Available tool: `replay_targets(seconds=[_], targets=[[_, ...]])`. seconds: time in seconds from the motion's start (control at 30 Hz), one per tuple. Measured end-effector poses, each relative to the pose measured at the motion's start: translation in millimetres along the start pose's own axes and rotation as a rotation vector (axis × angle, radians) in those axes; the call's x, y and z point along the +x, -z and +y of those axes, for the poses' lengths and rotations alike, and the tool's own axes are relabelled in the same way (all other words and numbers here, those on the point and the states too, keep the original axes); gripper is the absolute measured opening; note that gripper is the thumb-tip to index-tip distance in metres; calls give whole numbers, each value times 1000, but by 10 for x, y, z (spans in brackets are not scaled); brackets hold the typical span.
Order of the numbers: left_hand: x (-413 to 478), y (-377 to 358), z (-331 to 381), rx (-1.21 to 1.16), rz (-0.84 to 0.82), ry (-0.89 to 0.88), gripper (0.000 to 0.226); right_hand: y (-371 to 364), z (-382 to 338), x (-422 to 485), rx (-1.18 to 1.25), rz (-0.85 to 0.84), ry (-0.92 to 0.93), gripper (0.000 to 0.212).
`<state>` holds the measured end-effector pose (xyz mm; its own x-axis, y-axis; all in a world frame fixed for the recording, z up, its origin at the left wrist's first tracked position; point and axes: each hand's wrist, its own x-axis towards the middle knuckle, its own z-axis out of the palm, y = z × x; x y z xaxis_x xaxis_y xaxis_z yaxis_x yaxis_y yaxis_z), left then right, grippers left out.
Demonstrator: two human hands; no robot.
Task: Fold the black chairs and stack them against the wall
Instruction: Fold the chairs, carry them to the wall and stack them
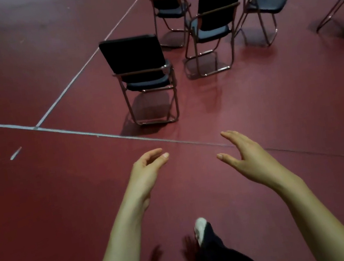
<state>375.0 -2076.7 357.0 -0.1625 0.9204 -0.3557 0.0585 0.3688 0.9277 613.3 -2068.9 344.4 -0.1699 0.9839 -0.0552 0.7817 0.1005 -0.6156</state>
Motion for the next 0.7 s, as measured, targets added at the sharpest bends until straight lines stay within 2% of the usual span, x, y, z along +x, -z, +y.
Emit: replay_targets(seconds=[0.2,0.37,0.57,0.7], targets=[[1703,86,810,-12,21,1,29,214,-301,2041,-31,-22,66,64],[3167,213,1197,-26,26,10,23,134,-507,3569,-1,-58,91,63],[5166,377,1795,-68,-20,-52,10,-10,-677,5501,63,14,40,55],[6413,497,2366,1,-53,-118,17,-57,-837,6775,77,47,10,51]])
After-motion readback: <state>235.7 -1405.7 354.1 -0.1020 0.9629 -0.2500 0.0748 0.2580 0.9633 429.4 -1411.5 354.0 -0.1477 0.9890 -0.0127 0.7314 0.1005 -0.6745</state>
